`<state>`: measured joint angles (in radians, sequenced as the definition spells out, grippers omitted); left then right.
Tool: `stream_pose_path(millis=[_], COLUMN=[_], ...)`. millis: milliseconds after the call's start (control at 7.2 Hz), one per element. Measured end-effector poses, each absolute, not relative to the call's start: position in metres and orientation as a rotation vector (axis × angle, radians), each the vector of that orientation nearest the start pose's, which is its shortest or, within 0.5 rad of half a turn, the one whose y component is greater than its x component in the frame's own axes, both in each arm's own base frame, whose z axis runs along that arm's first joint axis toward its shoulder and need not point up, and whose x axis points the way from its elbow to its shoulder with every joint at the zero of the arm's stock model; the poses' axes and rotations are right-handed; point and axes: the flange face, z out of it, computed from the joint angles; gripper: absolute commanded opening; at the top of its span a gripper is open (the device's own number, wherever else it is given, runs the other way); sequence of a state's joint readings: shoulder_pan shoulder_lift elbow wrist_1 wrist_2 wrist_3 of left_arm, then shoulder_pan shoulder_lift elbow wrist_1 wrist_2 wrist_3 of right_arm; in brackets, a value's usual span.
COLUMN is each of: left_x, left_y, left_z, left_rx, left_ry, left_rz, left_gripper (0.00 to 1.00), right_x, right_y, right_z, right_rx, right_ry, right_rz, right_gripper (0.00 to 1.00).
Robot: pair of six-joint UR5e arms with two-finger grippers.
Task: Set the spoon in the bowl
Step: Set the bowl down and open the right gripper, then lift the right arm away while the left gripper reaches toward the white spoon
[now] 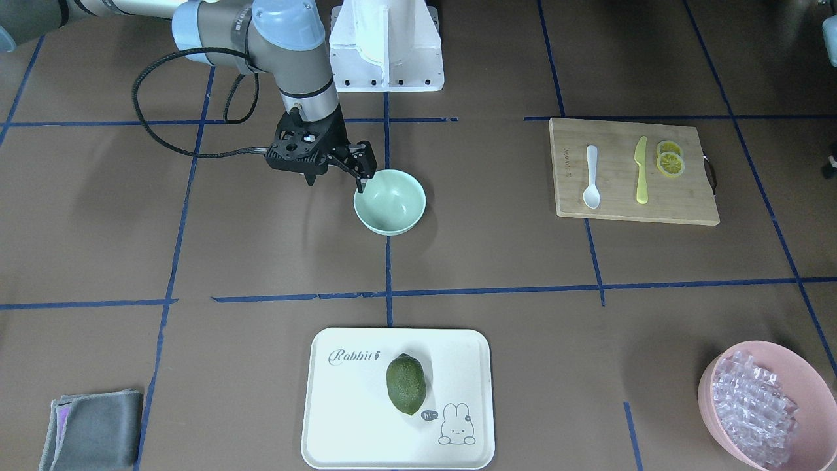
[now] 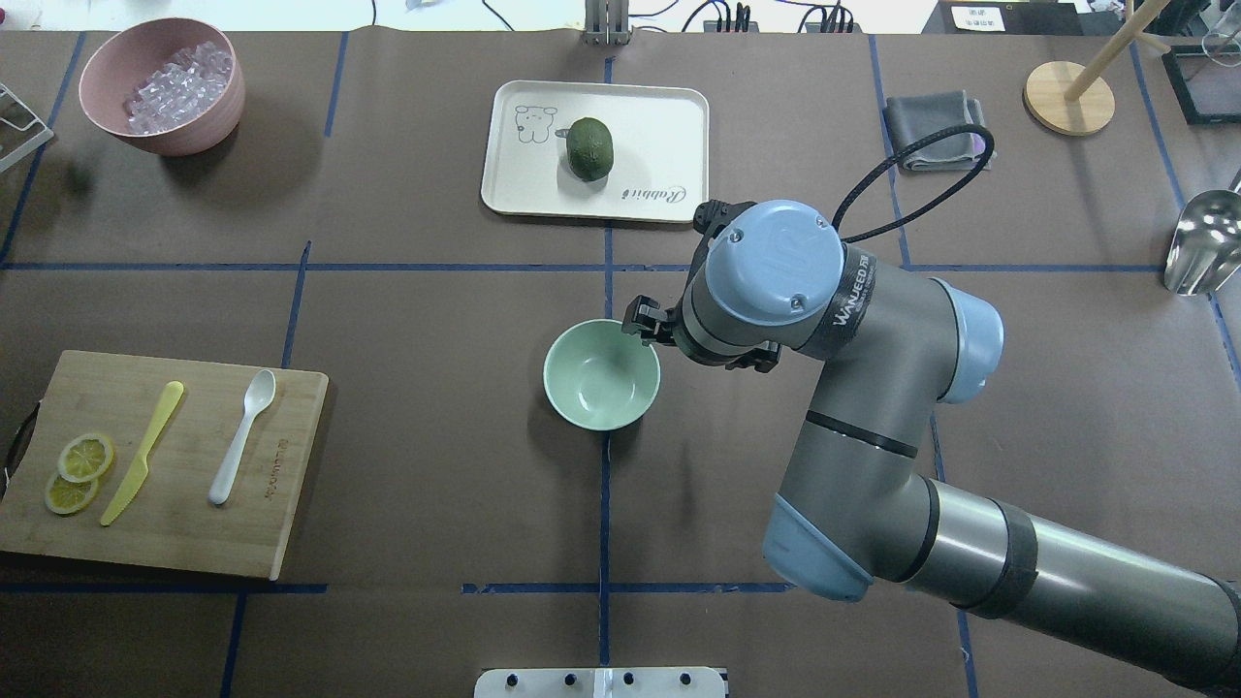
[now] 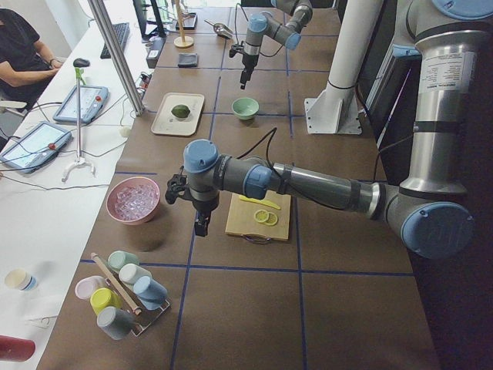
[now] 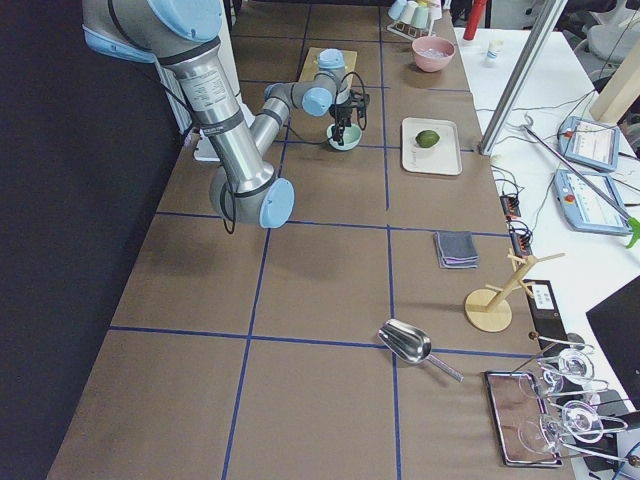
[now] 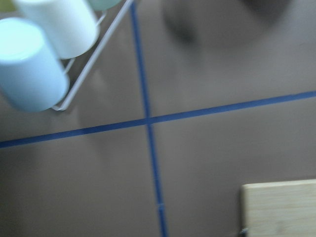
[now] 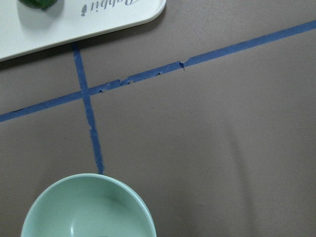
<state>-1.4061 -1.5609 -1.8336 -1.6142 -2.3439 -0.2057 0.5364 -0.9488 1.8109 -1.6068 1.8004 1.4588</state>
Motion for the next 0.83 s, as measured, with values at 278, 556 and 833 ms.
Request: stream_pose_path(millis=[278,556,833], left_x=[0.077,0.148,0.228], left_y=[-0.472,-0.449,-0.421], left_z=[0.477,0.453,0.447], left_rx=[0.091,0.078,0.090], left_ry=[0.847,0.876,0.875], left_rz=[0.023,-0.032,-0.077], left_gripper=[1.00,1.00,1.00], right_x=[-0.452,-0.393,-0.339], right_y=[-0.459,-0.493,-0.517], right_z=[0.210,0.231,0.254], right_rx=[0.058,0.094,0.114], right_ry=[-0.818,-0.788,-0.779], right_rz=[0.200,0.069,-0.011], right_gripper=[1.00,1.00,1.00])
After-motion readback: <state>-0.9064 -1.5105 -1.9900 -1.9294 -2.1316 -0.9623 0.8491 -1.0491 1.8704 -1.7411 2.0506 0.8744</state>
